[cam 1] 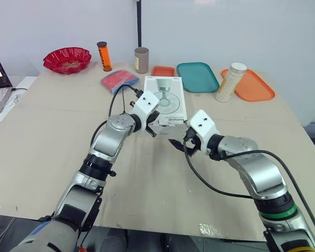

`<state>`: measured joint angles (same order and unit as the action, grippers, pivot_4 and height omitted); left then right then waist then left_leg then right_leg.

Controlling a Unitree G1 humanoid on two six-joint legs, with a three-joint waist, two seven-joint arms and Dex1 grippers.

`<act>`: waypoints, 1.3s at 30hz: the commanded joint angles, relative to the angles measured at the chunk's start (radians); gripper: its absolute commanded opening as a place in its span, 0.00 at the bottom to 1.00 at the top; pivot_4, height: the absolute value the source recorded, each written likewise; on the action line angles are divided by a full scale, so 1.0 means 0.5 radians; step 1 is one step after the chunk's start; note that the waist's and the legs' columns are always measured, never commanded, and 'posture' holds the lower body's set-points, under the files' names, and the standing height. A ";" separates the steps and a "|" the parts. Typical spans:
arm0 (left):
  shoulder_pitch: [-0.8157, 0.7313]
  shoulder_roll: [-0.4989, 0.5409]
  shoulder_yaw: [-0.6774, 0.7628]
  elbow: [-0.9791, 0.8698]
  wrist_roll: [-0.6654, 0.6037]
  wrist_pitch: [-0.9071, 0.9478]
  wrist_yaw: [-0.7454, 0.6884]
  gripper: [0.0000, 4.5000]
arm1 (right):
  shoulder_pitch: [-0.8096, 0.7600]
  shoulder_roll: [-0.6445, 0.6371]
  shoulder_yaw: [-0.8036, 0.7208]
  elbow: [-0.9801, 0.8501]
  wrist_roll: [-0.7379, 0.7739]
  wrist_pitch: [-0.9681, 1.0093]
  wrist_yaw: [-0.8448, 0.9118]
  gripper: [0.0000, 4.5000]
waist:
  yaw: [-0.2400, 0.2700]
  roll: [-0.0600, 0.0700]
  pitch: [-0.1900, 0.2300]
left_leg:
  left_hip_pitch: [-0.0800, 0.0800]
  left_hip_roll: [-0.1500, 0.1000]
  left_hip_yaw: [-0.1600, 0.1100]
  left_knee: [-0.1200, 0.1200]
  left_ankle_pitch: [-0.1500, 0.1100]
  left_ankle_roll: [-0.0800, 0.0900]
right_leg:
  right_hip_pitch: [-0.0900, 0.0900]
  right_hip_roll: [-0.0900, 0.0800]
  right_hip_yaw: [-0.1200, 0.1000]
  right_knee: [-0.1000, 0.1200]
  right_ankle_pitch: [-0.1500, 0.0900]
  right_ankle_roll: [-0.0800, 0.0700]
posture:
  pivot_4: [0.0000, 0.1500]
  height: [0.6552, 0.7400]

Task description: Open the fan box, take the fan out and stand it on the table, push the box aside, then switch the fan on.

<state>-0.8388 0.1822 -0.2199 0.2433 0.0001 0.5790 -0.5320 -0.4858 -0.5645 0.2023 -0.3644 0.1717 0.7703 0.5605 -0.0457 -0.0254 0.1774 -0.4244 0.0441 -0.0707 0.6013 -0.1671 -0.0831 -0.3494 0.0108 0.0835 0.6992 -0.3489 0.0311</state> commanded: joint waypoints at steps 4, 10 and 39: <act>0.084 0.021 -0.043 0.033 0.015 0.129 -0.021 0.04 | 0.120 -0.070 0.002 -0.181 0.066 0.072 0.127 1.00 | -0.002 0.000 0.000 | 0.000 0.000 0.000 0.000 0.000 0.000 | 0.000 0.000 0.000 0.000 0.001 -0.001 | 1.00 1.00; 0.098 0.023 -0.047 0.002 0.013 0.156 -0.024 0.04 | 0.275 -0.179 0.050 -0.337 0.106 0.129 0.229 1.00 | -0.002 -0.001 -0.001 | 0.001 0.000 0.000 0.000 0.000 0.000 | 0.001 0.000 0.000 0.000 0.000 0.000 | 1.00 1.00; 0.128 0.061 -0.047 -0.088 0.012 0.216 -0.036 0.04 | -0.048 0.337 -0.341 0.194 0.268 0.386 -0.162 1.00 | -0.004 -0.001 -0.001 | 0.002 0.001 0.000 0.000 0.000 0.000 | 0.001 0.001 0.000 0.001 0.001 -0.003 | 1.00 1.00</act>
<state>-0.8156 0.2057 -0.2229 0.1672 -0.0014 0.6402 -0.5499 -0.4899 -0.4021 0.0611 -0.2375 0.2801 0.9556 0.4777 -0.0477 -0.0257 0.1768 -0.4237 0.0444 -0.0706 0.6012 -0.1671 -0.0830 -0.3490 0.0111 0.0837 0.6995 -0.3481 0.0297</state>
